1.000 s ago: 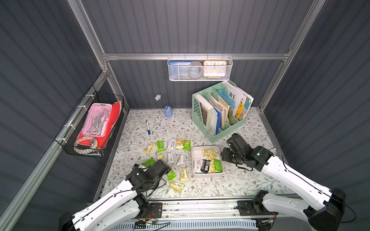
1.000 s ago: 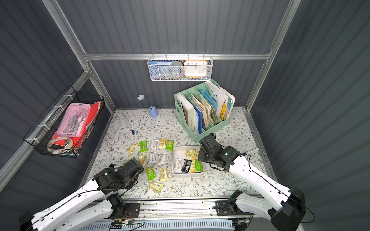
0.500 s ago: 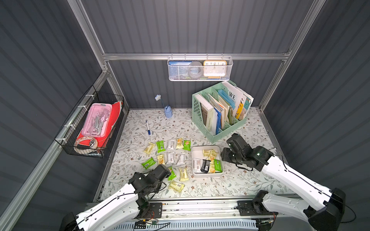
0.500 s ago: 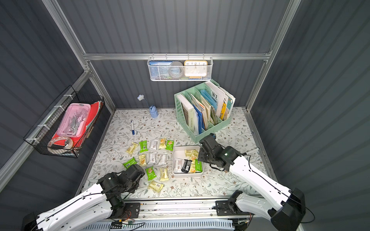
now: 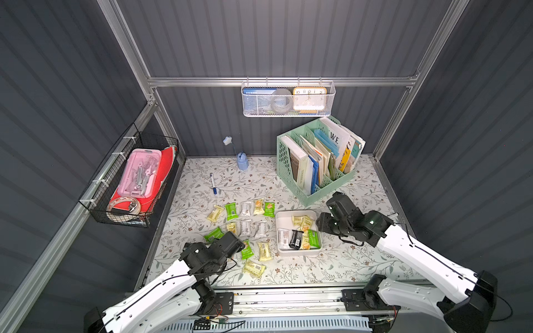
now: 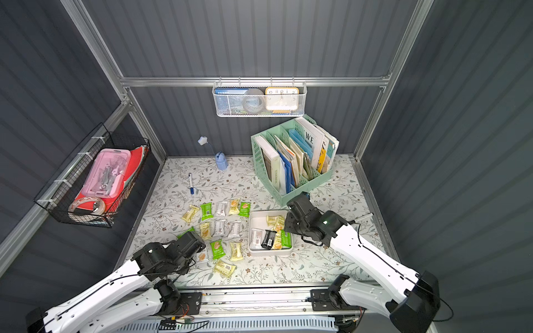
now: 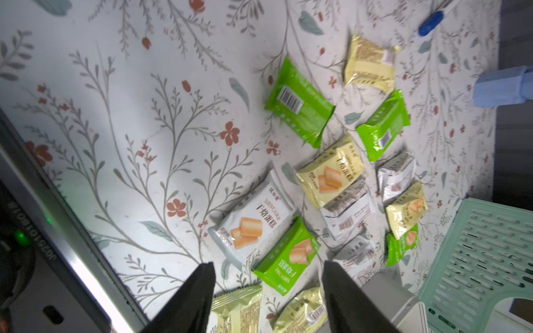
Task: Take the cookies out of the storage box
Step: Place the cookie at the center of the board, then pick up the cookie from the storage box.
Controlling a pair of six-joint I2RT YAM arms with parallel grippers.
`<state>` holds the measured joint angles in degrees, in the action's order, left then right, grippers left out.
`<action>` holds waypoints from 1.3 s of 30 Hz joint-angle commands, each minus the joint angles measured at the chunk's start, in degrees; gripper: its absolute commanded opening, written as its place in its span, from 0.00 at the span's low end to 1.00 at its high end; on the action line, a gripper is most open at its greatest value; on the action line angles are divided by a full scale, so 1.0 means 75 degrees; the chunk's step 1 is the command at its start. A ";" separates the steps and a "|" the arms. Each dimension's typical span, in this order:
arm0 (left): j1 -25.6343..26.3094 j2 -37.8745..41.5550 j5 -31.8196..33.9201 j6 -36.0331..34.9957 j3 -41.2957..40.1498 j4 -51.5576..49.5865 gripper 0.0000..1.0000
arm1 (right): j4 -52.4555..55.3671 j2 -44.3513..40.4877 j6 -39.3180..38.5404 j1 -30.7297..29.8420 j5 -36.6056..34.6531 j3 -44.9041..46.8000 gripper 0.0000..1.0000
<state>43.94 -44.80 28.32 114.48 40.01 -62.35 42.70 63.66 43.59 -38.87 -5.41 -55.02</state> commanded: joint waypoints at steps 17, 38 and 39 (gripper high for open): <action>-0.0028 0.0086 0.0565 -0.2449 -0.0013 0.1939 0.67 | 0.0395 0.3752 0.0612 -0.0613 0.0889 -0.1552 0.55; -0.0037 0.0318 0.0736 -0.2113 -0.0038 0.1674 0.67 | 0.0167 0.5716 0.0624 -0.0958 0.0516 -0.2237 0.56; -0.0046 0.0335 0.0738 -0.2113 -0.0037 0.1658 0.67 | 0.0173 0.5777 0.0606 -0.0958 0.0516 -0.2249 0.56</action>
<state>43.92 -42.85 32.47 97.86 40.25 -48.38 43.09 105.67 48.84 -46.00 -0.45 -70.81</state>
